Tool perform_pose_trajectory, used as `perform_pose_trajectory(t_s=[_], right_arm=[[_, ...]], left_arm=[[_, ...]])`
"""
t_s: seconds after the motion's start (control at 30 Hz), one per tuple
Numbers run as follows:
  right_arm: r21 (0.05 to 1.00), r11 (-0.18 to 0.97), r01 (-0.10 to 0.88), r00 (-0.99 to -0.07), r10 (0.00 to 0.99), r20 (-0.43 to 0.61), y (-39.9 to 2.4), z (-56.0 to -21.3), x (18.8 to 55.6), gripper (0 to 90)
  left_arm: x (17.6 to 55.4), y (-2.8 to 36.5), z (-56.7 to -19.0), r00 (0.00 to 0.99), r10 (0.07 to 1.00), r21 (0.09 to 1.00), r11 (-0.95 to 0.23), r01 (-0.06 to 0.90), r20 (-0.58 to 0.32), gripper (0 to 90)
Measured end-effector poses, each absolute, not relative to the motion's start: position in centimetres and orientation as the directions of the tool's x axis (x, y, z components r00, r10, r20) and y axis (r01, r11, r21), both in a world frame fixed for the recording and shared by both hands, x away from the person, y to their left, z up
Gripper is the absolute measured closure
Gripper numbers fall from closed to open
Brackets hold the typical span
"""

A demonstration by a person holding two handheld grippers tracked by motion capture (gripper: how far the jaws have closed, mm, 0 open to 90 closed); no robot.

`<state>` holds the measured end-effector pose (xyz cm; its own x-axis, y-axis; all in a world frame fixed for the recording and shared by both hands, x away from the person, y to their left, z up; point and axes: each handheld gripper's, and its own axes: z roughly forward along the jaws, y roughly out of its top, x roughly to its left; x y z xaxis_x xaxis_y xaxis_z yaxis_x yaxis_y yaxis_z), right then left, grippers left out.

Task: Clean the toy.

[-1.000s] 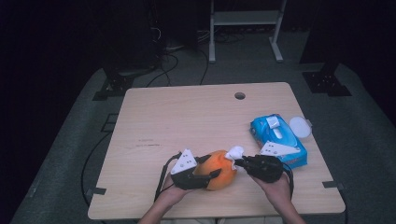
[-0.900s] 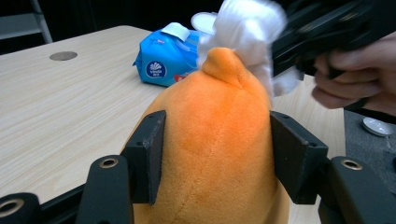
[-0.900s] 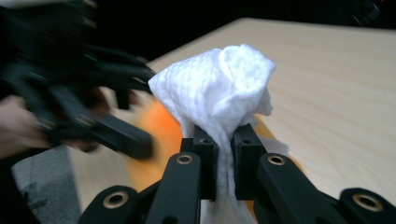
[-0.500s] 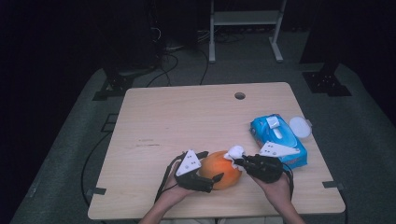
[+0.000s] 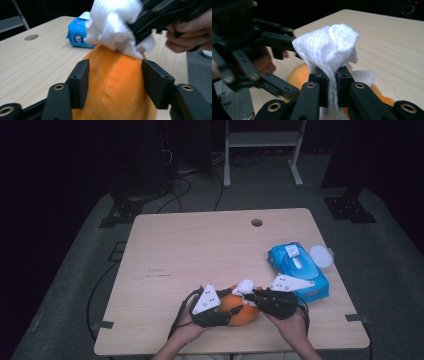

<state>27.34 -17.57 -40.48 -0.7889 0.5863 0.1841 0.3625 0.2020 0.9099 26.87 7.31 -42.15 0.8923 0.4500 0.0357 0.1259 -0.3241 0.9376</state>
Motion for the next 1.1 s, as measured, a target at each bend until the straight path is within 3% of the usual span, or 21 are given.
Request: perform_pose_trajectory(t_s=[0.07,0.17,0.23,0.33,0.43,0.53,0.8,1.1], right_arm=[[0.903,0.200,0.380,-0.769,0.611,0.188,-18.2,-41.0,27.8,82.4],[0.899,0.170,0.404,-0.743,0.634,0.214,-19.3,-41.4,28.4,82.4],[0.899,0.171,0.403,-0.738,0.642,0.208,-19.5,-41.4,28.5,82.4],[0.899,0.175,0.403,-0.741,0.639,0.207,-19.1,-41.4,28.4,82.4],[0.907,0.189,0.376,-0.765,0.616,0.189,-18.2,-41.1,27.6,82.4],[0.910,0.203,0.361,-0.774,0.609,0.171,-18.0,-40.8,27.5,82.4],[0.893,0.147,0.425,-0.679,0.705,0.207,-21.5,-41.7,29.0,82.5],[0.913,0.161,0.374,-0.764,0.612,0.205,-18.8,-40.3,27.6,82.5]], left_arm=[[27.4,7.6,-42.4,0.891,0.455,0.938,-0.314,0.147,0.012,37.7],[28.4,7.6,-43.4,0.877,0.480,0.923,-0.329,0.199,-0.018,15.9],[28.7,7.5,-44.1,0.879,0.475,0.917,-0.337,0.212,-0.029,11.0],[28.7,7.2,-44.3,0.886,0.464,0.914,-0.354,0.197,-0.012,15.3],[28.0,7.3,-44.1,0.887,0.461,0.909,-0.384,0.162,0.037,31.2],[27.9,7.4,-43.9,0.883,0.469,0.910,-0.381,0.164,0.037,38.0],[27.8,7.5,-43.4,0.878,0.478,0.921,-0.344,0.183,0.004,41.0],[27.5,8.5,-42.1,0.861,0.509,0.931,-0.318,0.177,0.010,41.9]])
